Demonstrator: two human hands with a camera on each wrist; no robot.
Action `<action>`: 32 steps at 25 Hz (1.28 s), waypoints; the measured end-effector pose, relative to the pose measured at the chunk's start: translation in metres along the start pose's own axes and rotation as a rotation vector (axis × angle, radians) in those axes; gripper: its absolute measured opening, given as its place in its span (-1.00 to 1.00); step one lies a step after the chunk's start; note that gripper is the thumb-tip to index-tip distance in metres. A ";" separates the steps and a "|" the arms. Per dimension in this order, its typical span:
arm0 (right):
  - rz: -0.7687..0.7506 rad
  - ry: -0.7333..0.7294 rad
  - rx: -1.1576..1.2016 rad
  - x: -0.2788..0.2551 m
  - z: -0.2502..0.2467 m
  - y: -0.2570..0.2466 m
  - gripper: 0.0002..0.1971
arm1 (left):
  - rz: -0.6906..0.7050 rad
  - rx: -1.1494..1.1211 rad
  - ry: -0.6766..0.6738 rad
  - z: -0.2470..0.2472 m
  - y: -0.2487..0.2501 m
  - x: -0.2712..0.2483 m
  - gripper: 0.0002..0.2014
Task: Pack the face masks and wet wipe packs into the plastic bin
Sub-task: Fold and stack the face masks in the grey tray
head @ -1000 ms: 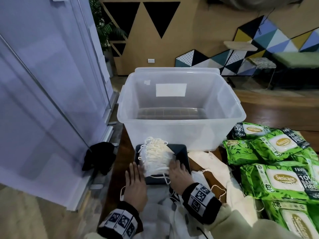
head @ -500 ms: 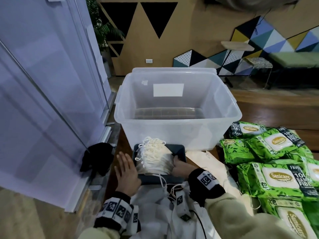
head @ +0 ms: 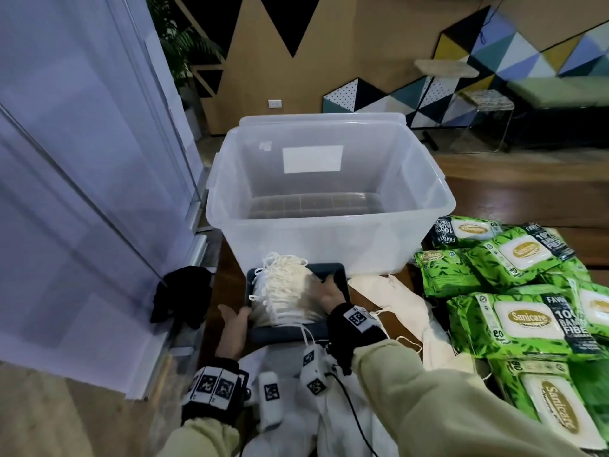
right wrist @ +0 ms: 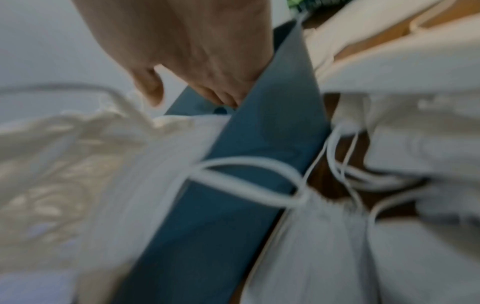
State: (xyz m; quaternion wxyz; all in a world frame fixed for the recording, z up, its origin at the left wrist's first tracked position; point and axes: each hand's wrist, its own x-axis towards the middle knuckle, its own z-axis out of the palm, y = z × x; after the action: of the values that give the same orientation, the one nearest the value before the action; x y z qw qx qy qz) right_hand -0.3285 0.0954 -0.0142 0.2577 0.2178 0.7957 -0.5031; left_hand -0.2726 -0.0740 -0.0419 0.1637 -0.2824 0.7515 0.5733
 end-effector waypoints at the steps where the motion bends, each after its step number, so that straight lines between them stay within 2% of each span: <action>1: 0.013 -0.029 0.002 -0.004 0.005 -0.005 -0.27 | -0.057 0.050 -0.017 0.001 0.004 0.003 -0.07; 4: 0.033 -0.084 -0.014 0.004 0.019 -0.005 -0.13 | -0.084 0.016 -0.032 0.003 0.010 0.010 -0.09; 6: 0.033 -0.049 0.057 0.006 0.014 -0.009 -0.08 | -0.042 -0.061 -0.091 0.002 0.009 0.014 0.19; 7: 0.064 -0.028 0.113 0.004 0.012 -0.012 -0.10 | -0.037 -0.082 -0.100 -0.003 0.000 0.028 0.26; 8: 0.054 0.015 0.103 0.008 0.011 -0.010 -0.13 | -0.024 -0.078 -0.104 -0.007 -0.017 0.051 0.24; 10: 0.058 -0.014 0.103 0.002 0.013 -0.012 -0.18 | -0.016 -0.091 -0.174 -0.005 -0.024 0.059 0.14; 12: -0.060 -0.094 0.042 -0.008 0.010 -0.012 -0.26 | -0.007 -0.149 -0.157 0.000 0.009 0.016 -0.03; 14: -0.109 -0.154 0.127 -0.021 -0.005 -0.012 -0.56 | 0.006 -0.300 -0.171 -0.002 0.022 -0.007 -0.32; 15: -0.121 -0.191 0.140 -0.027 -0.017 -0.012 -0.73 | 0.015 -0.330 -0.159 -0.007 0.022 -0.014 -0.41; 16: -0.142 -0.191 0.102 -0.037 -0.028 -0.010 -0.74 | 0.016 -0.314 -0.127 -0.014 0.022 -0.026 -0.45; 18: -0.249 -0.168 0.077 -0.048 -0.048 0.002 -0.67 | 0.073 -0.242 -0.066 -0.030 0.013 -0.049 -0.53; 20: -0.329 -0.176 0.144 -0.067 -0.064 0.024 -0.71 | 0.110 -0.175 -0.043 -0.038 -0.011 -0.075 -0.63; 23: -0.425 -0.203 0.140 -0.091 -0.078 0.063 -0.80 | 0.093 -0.043 -0.050 -0.031 -0.060 -0.103 -0.79; 26: -0.408 -0.205 0.072 -0.104 -0.081 0.099 -0.76 | 0.112 0.184 0.015 -0.017 -0.097 -0.110 -0.82; 28: -0.411 -0.226 -0.072 -0.110 -0.081 0.122 -0.75 | 0.217 0.375 0.064 -0.007 -0.101 -0.113 -0.78; 30: -0.429 -0.240 -0.206 -0.115 -0.084 0.140 -0.75 | 0.356 0.466 0.105 0.004 -0.091 -0.111 -0.76; 32: -0.443 -0.234 -0.265 -0.119 -0.088 0.156 -0.75 | 0.419 0.537 0.099 0.013 -0.083 -0.099 -0.73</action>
State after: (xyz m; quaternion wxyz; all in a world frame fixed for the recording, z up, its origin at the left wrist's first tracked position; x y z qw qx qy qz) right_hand -0.1585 0.2277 -0.0146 0.2580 -0.0567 0.8475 -0.4605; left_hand -0.1447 -0.0528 -0.0529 0.0745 -0.0961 0.9243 0.3617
